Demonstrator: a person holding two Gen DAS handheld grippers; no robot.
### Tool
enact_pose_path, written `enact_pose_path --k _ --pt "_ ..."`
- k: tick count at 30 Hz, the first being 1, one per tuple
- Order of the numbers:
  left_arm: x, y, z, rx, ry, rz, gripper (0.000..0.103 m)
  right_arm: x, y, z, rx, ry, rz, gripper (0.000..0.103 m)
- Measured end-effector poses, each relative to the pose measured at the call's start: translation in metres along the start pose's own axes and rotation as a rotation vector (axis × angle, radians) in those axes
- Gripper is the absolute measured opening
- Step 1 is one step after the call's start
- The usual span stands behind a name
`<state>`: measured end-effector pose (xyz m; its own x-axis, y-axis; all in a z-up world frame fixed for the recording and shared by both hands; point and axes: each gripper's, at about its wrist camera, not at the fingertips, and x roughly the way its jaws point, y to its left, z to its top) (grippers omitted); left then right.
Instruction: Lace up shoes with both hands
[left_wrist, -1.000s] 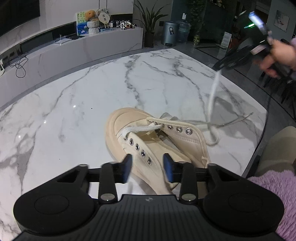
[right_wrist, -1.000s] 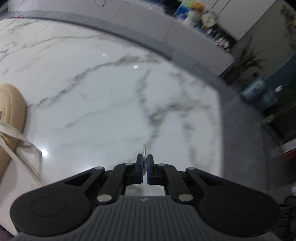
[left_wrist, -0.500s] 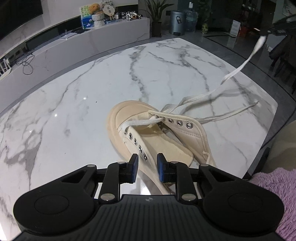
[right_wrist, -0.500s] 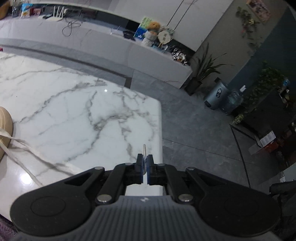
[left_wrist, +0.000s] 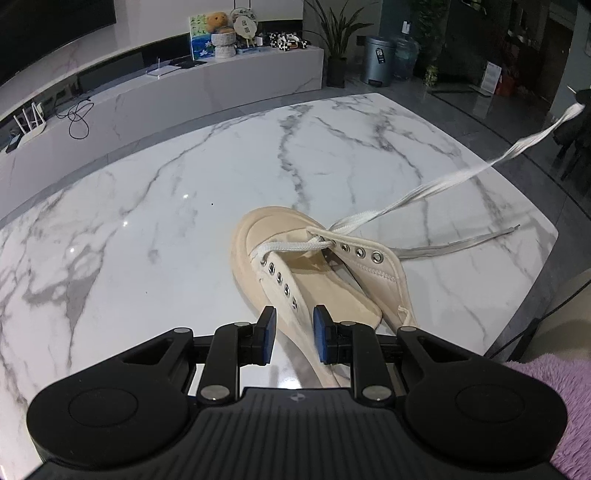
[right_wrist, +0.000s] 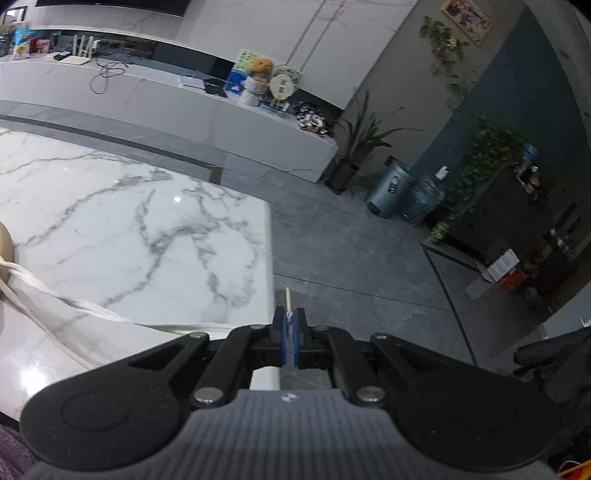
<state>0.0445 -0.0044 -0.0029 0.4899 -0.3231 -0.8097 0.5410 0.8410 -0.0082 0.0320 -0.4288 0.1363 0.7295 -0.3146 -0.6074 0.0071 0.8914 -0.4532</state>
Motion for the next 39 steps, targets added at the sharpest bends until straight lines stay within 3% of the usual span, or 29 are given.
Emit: enact_pose_path --k 8,13,22,26,32,39 --pt "0.0 -0.002 0.0 0.009 -0.004 -0.005 0.02 -0.001 -0.019 -0.011 0.016 0.026 -0.076 0.003" --pt "0.0 -0.003 0.002 0.021 -0.015 -0.003 0.02 0.005 -0.01 -0.011 -0.012 0.021 -0.06 0.003" --pt "-0.007 -0.004 0.005 0.036 -0.04 -0.022 0.024 0.025 0.061 0.008 -0.147 -0.052 0.132 0.004" --pt "-0.007 -0.004 0.003 0.036 -0.052 -0.035 0.045 0.033 0.102 0.018 -0.216 -0.1 0.231 0.004" --pt "-0.001 -0.004 0.001 0.048 -0.054 -0.038 0.044 0.038 0.157 0.031 -0.304 -0.168 0.386 0.004" --pt "0.006 0.0 0.0 0.056 -0.051 -0.049 0.032 0.031 0.213 0.037 -0.417 -0.266 0.554 0.004"
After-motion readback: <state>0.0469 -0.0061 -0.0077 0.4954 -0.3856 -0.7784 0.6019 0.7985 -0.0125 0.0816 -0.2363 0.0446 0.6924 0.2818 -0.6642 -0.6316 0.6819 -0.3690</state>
